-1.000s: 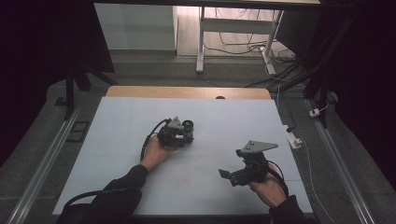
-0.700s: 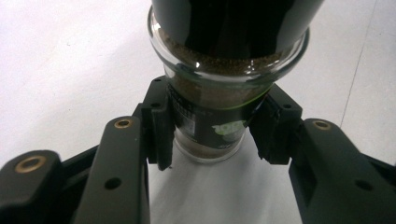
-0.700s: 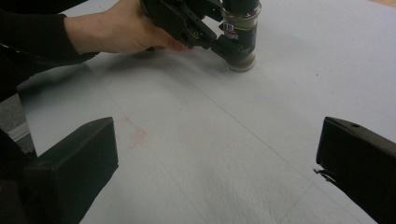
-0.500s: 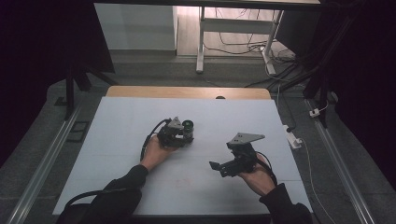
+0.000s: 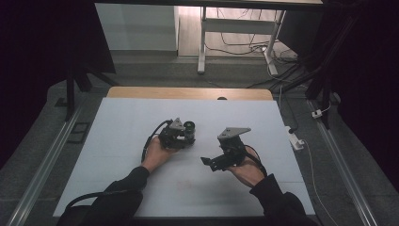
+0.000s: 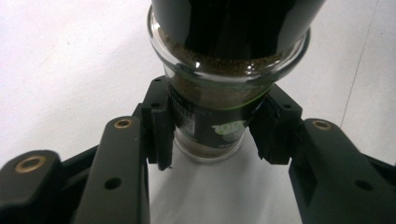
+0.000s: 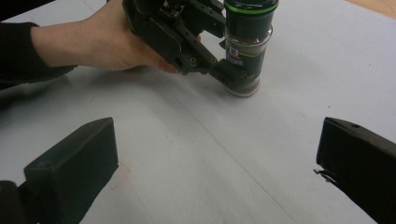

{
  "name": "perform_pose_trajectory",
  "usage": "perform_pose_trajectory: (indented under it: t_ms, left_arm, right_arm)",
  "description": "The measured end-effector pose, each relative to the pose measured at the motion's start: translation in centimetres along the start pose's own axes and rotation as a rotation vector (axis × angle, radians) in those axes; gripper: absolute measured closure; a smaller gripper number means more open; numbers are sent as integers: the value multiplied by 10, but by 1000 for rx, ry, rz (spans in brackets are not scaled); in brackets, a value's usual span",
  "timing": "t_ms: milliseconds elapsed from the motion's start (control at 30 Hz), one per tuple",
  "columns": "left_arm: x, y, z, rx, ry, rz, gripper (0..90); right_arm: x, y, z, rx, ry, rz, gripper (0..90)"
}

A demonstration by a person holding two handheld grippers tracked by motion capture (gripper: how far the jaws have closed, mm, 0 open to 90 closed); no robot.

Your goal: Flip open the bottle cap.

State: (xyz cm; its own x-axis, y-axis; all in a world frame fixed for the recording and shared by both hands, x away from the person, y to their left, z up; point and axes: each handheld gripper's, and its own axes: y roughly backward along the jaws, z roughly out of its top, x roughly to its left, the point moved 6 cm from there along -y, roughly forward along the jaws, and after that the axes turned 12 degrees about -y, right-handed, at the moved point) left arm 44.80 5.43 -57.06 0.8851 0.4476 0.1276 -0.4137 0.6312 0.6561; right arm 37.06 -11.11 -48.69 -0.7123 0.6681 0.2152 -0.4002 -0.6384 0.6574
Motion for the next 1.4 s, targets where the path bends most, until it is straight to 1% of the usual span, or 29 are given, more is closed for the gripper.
perform_pose_trajectory:
  t_ms: [100,200,300,333,367,667,867,967,1033,1133,1167,1200,1233,1267,1300,1333,1400]
  left_arm:
    - [0,0,0,0,0,1,539]
    - [0,0,0,0,1,1,540]
    - [0,0,0,1,1,1,539]
    - [0,0,0,1,1,1,540]
    - [0,0,0,1,1,1,540]
    - [0,0,0,2,2,2,539]
    - [0,0,0,2,3,3,539]
    - [0,0,0,1,3,4,540]
    - [0,0,0,1,4,3,540]
    - [0,-1,0,-3,6,3,540]
    - [0,-1,0,-5,8,3,539]
    - [0,0,-1,-2,2,2,540]
    - [0,0,-1,-2,2,2,539]
    - [0,0,-1,-3,3,2,539]
    - [0,-1,-1,-4,4,2,540]
    - [0,-1,0,-6,5,4,540]
    - [0,-1,-1,-6,5,4,539]
  right_arm:
    - [-2,-6,4,4,0,6,0]
    - [-3,-12,7,4,-10,19,0]
    - [-4,-18,11,8,-3,19,0]
    - [-5,-23,13,13,1,14,0]
    - [-5,-23,13,13,1,14,0]
    - [-7,-43,21,29,22,-25,0]
    - [-8,-54,25,35,32,-49,4]
    - [-8,-56,27,32,35,-34,77]
    - [-8,-55,28,31,41,-31,148]
    - [-8,-54,30,22,56,-14,293]
    - [-8,-53,31,20,65,-9,398]
    - [-7,-52,33,13,68,-6,451]
    - [-7,-52,34,12,72,2,501]
    - [-7,-52,34,12,72,2,501]
    - [-7,-52,35,15,75,9,547]
    - [-6,-53,37,16,84,13,646]
    - [-5,-54,38,21,86,20,727]
